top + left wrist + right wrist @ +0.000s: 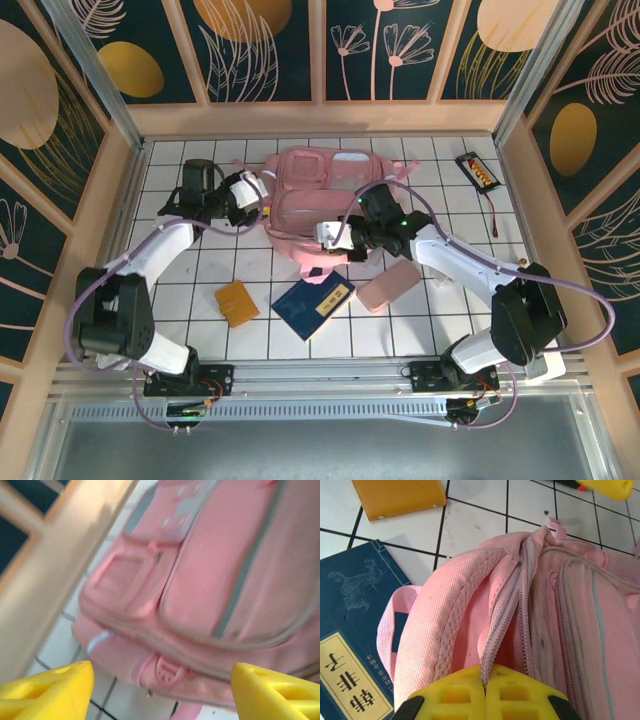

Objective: Pack the student bag

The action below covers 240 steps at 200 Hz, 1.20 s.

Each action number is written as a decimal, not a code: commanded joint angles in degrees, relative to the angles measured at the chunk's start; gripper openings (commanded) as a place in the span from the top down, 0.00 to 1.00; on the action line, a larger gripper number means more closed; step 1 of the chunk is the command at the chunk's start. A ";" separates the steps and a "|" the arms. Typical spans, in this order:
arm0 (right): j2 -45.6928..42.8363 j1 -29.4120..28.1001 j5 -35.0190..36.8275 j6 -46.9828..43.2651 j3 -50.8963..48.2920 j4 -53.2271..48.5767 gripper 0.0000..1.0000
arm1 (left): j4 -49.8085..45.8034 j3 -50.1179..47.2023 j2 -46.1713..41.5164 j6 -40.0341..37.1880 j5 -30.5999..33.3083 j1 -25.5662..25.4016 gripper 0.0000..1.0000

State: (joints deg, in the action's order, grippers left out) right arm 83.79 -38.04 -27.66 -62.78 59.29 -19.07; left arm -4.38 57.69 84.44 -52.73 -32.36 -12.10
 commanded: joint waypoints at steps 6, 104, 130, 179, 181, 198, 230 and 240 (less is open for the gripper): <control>1.02 -0.89 1.17 2.13 -0.36 4.70 0.81 | -9.32 -0.69 0.64 -13.75 -2.85 -4.73 0.28; -3.18 2.11 13.82 1.12 -6.57 1.95 0.50 | -3.95 -8.15 3.36 -15.05 -4.31 -11.80 0.30; 1.77 1.62 13.31 0.53 -4.42 0.69 0.50 | -3.70 -8.21 3.87 -14.95 -4.26 -12.49 0.31; 5.88 1.09 10.26 0.50 -2.31 -2.41 0.62 | -3.12 -9.26 2.80 -14.92 -5.84 -12.80 0.31; 5.93 1.10 10.26 0.52 -2.33 -2.32 0.62 | -3.03 -9.37 2.80 -14.85 -5.95 -12.85 0.31; 6.19 1.06 10.38 0.38 -2.06 -2.58 0.76 | -2.50 -10.01 2.77 -14.82 -6.22 -13.12 0.31; 5.63 0.96 10.70 -0.89 -2.40 -2.70 1.00 | -1.86 -9.82 3.23 -13.96 -7.30 -13.65 0.31; 4.88 0.82 10.54 -1.25 -2.21 -2.74 1.00 | -1.69 -9.58 3.31 -13.64 -7.83 -13.83 0.31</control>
State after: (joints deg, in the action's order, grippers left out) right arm 89.10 -36.62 -16.56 -62.70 55.37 -21.15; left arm -7.42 48.29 87.85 -65.93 -35.57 -25.30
